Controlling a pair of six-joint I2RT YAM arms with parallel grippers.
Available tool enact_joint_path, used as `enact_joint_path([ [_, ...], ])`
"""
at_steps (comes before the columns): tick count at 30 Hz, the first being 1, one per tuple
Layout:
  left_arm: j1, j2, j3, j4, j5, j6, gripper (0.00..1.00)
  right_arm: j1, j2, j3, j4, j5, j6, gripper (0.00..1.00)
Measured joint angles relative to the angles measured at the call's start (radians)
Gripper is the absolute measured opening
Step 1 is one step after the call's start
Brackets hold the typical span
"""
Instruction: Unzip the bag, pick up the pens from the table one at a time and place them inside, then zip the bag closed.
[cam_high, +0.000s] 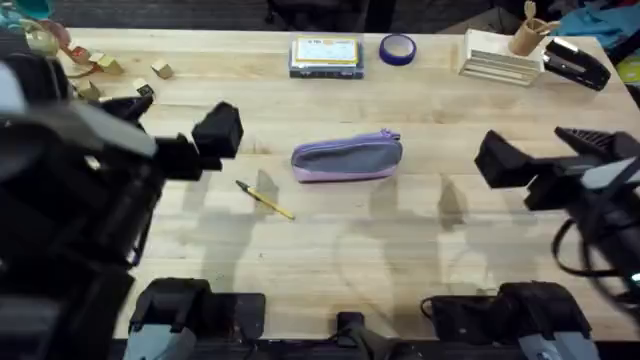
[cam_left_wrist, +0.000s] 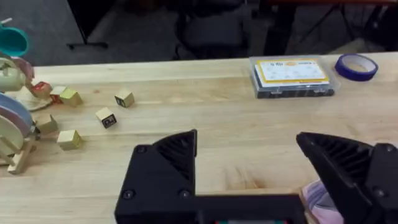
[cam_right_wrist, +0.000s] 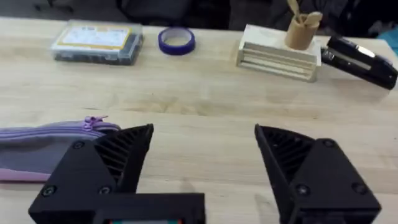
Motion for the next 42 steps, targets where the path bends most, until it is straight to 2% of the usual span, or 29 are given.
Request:
enact_joint_path([
  [10, 0.000, 0.328, 0.302, -0.171, 0.041, 0.003, 0.993, 0.000, 0.295, 0.378, -0.272, 0.000, 0.000, 0.998],
  [19, 0.000, 0.562, 0.555, -0.345, 0.079, 0.003, 0.993, 0.000, 0.461, 0.603, -0.490, 0.000, 0.000, 0.998],
  [20, 0.000, 0.636, 0.615, -0.382, 0.108, 0.028, 0.993, 0.000, 0.493, 0.624, -0.510, 0.000, 0.000, 0.998],
  [21, 0.000, 0.670, 0.619, -0.406, 0.152, 0.098, 0.993, 0.000, 0.497, 0.624, -0.516, 0.000, 0.000, 0.998],
  [23, 0.000, 0.687, 0.619, -0.423, 0.192, 0.167, 0.993, 0.000, 0.496, 0.624, -0.519, 0.000, 0.000, 0.998],
  [30, 0.000, 0.713, 0.619, -0.479, 0.336, 0.499, 0.993, 0.000, 0.496, 0.625, -0.519, 0.000, 0.000, 0.998],
  [34, 0.000, 0.717, 0.619, -0.495, 0.386, 0.645, 0.993, 0.000, 0.497, 0.625, -0.519, 0.000, 0.000, 0.998],
  [38, 0.000, 0.747, 0.619, -0.539, 0.474, 0.791, 0.993, 0.000, 0.497, 0.625, -0.519, 0.000, 0.000, 0.998],
  [42, 0.000, 0.799, 0.619, -0.609, 0.565, 0.908, 0.993, 0.000, 0.497, 0.625, -0.519, 0.000, 0.000, 0.998],
])
